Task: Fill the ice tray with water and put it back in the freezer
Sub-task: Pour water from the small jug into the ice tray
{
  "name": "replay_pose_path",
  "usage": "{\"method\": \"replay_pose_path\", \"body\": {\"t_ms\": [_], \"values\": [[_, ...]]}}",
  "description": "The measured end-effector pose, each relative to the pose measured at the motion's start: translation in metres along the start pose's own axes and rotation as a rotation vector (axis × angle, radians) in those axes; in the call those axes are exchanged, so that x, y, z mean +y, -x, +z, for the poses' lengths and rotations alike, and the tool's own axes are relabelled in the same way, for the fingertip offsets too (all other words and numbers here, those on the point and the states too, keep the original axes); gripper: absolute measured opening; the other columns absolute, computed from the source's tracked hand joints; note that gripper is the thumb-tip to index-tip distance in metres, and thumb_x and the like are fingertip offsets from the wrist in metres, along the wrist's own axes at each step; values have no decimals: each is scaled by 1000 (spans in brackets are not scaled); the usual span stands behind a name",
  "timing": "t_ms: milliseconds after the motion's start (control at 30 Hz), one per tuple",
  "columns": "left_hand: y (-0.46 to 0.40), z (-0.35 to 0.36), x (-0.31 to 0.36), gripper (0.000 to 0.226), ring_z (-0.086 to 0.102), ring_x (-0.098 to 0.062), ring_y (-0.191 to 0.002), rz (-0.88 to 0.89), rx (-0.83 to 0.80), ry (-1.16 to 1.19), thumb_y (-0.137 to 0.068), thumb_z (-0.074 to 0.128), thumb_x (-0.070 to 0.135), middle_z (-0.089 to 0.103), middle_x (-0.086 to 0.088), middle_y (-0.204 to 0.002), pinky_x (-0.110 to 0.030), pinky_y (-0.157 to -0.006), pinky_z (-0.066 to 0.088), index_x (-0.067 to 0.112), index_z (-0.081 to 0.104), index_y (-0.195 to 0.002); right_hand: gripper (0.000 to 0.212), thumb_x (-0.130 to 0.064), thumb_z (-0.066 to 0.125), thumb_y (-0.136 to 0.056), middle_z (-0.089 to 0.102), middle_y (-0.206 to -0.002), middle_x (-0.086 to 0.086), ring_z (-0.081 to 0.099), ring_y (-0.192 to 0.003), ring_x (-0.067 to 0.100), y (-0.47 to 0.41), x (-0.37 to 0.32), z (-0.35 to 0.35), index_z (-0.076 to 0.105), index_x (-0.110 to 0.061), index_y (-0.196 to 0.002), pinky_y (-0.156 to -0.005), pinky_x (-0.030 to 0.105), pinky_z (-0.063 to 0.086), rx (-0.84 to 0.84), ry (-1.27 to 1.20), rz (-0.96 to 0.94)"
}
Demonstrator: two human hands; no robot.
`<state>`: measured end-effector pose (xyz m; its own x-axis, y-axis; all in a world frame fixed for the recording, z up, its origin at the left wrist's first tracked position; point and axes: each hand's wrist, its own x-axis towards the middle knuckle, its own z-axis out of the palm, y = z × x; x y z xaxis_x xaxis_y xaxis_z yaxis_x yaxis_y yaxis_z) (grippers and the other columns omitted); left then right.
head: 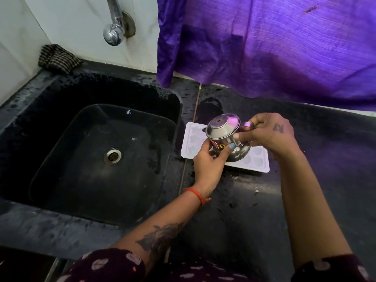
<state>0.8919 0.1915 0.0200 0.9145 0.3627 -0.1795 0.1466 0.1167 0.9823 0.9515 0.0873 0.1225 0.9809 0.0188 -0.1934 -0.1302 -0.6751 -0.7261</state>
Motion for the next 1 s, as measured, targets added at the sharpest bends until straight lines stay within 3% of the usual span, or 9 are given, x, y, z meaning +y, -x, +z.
{"method": "replay_pose_path", "body": {"t_ms": [200, 367, 467, 667, 867, 1000], "values": [[0, -1, 7, 44, 62, 3, -86, 88, 12, -43, -78, 75, 28, 68, 9, -99, -4, -71, 46, 17, 61, -119, 27, -10, 88, -58, 72, -75, 15, 72, -80, 31, 0, 11, -4, 62, -14, -65, -76, 40, 59, -26, -152, 8], [-1, 5, 9, 48, 65, -7, -92, 96, -3, -51, -76, 77, 29, 70, 3, -103, -26, -83, 55, 17, 61, -120, 26, -12, 88, -58, 71, -71, 13, 71, -75, 26, 2, 19, -12, 62, -15, -65, -76, 39, 58, -17, -196, -15], [2, 9, 9, 47, 65, -7, -92, 95, -20, -56, -77, 77, 31, 70, 4, -102, -25, -83, 55, 17, 61, -119, 27, -13, 88, -57, 70, -65, 6, 70, -73, 24, 2, 22, -15, 62, -17, -63, -73, 39, 56, 4, -190, -10], [6, 14, 3, 47, 64, -5, -93, 69, -33, -61, -78, 76, 30, 70, 4, -102, -15, -79, 52, 16, 61, -120, 28, -13, 89, -55, 72, -67, 10, 72, -77, 30, 5, 27, -18, 62, -17, -60, -79, 47, 58, 6, -162, 5], [6, 15, -3, 43, 67, -8, -93, 48, -33, -67, -77, 76, 33, 72, 2, -100, -27, -83, 55, 15, 64, -114, 29, -18, 90, -54, 72, -66, 10, 72, -73, 29, 4, 26, -16, 63, -15, -63, -77, 46, 59, 18, -88, 22], [6, 15, -3, 42, 66, -5, -91, 43, -45, -77, -77, 76, 33, 72, 4, -98, -26, -83, 55, 15, 64, -114, 29, -20, 90, -55, 72, -66, 8, 72, -72, 27, 4, 24, -16, 63, -15, -65, -73, 41, 59, 25, -49, 19]]}}
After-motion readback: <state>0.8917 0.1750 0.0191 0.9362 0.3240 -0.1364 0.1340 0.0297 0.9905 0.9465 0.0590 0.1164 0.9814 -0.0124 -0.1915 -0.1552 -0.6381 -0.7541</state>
